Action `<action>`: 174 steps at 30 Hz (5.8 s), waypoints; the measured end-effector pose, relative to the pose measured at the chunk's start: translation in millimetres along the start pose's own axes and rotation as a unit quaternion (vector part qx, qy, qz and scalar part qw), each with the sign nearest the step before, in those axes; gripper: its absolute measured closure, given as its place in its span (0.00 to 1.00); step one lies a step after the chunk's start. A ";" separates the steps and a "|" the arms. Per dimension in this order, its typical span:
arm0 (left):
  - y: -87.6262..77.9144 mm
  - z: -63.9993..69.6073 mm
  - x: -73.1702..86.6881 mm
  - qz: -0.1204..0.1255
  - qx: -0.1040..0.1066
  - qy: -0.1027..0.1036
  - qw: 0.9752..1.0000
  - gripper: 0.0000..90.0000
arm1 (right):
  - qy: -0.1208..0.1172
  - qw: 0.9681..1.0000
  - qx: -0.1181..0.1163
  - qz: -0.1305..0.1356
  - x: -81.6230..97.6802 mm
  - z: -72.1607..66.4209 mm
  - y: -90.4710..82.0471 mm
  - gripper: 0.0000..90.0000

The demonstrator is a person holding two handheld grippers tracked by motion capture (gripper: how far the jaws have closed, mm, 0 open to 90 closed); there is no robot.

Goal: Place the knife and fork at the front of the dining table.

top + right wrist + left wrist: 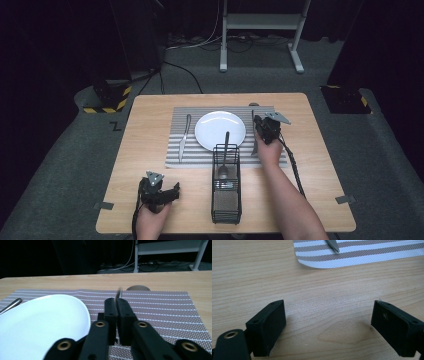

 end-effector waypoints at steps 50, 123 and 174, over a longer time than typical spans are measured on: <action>0.8 1.7 0.3 -0.008 -0.015 0.016 1.000 0.14 | -0.040 0.982 -0.111 0.147 -7.8 -61.9 -203.4 0.69; -2.2 -2.4 1.2 0.004 -0.011 -0.012 1.000 0.15 | -0.028 0.952 -0.169 0.255 -94.9 -89.9 -253.2 0.99; -2.1 -2.4 1.1 0.006 -0.008 -0.015 1.000 0.14 | -0.056 0.979 0.002 0.195 -49.2 22.3 -182.9 0.99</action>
Point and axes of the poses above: each handheld gripper's, and its own axes: y roughly forward along the jaws, x roughly out of its underside, z roughly to its right, the point moved 5 cm from there along y, roughly forward along the jaws, and after that the axes turned 6 degrees about x, right-handed, at the moved point
